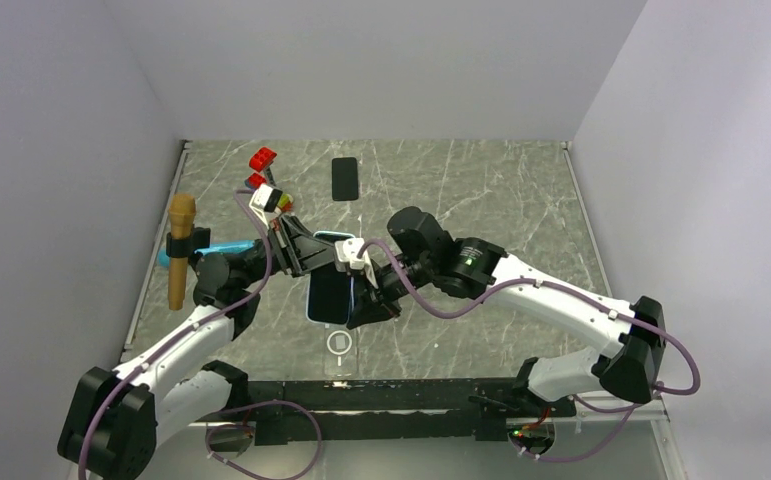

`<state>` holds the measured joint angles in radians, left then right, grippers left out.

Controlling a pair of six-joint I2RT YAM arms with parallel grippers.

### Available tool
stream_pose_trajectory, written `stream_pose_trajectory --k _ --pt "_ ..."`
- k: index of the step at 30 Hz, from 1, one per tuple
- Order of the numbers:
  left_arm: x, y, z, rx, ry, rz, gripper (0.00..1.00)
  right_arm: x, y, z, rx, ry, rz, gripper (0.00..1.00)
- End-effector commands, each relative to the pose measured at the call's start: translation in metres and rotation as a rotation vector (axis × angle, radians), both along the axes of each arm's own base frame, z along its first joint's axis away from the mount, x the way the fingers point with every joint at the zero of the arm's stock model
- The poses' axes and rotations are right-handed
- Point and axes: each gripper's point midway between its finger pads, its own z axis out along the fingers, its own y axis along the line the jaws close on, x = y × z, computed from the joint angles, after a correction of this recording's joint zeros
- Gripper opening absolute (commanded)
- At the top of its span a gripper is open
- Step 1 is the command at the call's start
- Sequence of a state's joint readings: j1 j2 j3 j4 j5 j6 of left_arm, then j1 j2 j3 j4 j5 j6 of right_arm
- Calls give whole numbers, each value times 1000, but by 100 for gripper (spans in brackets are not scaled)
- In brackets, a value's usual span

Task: Take the phone out of the phone case
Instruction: Remove the phone case from the phone.

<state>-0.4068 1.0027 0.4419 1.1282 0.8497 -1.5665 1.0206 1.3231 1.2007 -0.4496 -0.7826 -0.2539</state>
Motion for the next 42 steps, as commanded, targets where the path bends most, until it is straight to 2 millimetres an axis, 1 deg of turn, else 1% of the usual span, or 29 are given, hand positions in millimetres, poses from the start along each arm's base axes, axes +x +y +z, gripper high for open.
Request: stream_pose_trajectory --k 1,3,4,6,7,8,9,10,12,13,15,18,19,20,22,23,24,25,27,28,29,30,31,33,34,36,39,41,42 --pt "-3 -16 -43 65 243 -48 0 57 48 158 541 -507 -112 0" --pt "-1 -15 -43 60 250 -28 0 63 49 156 532 -484 -161 0" --pt "0 -14 -43 59 251 -18 0 73 49 155 530 -471 -231 0" --pt "0 -14 -41 56 247 -11 0 106 39 149 531 -417 -476 0" --pt "0 -14 -38 51 242 -10 0 127 29 143 531 -378 -641 0" --pt "0 -13 -37 46 237 -6 0 154 10 135 523 -333 -856 0" --pt "1 -13 -35 43 230 2 0 171 -6 125 526 -266 -1005 0" --pt "2 -13 -38 54 231 11 0 182 -18 109 517 -182 -1115 0" --pt "8 -14 -46 92 247 46 0 195 -33 81 504 -35 -1197 0" --pt "11 -14 -50 108 249 66 0 196 -32 73 503 27 -1200 0" --pt "16 -13 -54 115 252 99 0 194 -26 67 504 113 -1173 0" --pt "19 -11 -49 74 248 115 0 190 -15 62 503 183 -1061 0" --pt "18 -11 -46 59 243 111 0 186 -10 61 506 204 -982 0" --pt "17 -11 -44 44 242 106 0 176 -5 63 515 228 -870 0" --pt "17 -9 -39 18 228 108 0 160 -1 59 501 267 -709 0" --pt "16 -8 -38 10 221 111 0 154 -2 53 470 284 -673 0" --pt "16 -7 -38 10 211 120 0 156 -6 43 436 301 -696 0" --pt "17 -7 -39 16 202 134 0 157 -10 33 393 322 -721 4" --pt "20 -5 -41 43 177 168 0 153 -17 14 296 369 -715 25" --pt "22 -5 -40 65 160 189 0 150 -21 8 254 389 -701 33" --pt "25 -5 -44 94 148 216 0 145 -24 1 211 411 -693 39" --pt "28 -4 -41 118 124 244 0 141 -28 -3 179 429 -690 41" --pt "34 -3 -47 167 127 278 0 134 -32 -5 163 452 -686 42" --pt "44 2 -48 247 84 359 0 121 -41 1 192 526 -656 42" --pt "51 6 -53 302 80 411 0 112 -46 -2 210 583 -635 41" --pt "65 19 -56 362 72 525 0 94 -49 3 264 687 -564 41" --pt "77 29 -50 352 40 622 0 70 -45 10 315 819 -423 41" --pt "81 31 -46 344 35 647 0 58 -43 16 352 863 -340 41" --pt "84 32 -46 348 42 657 0 53 -43 24 390 853 -301 41"
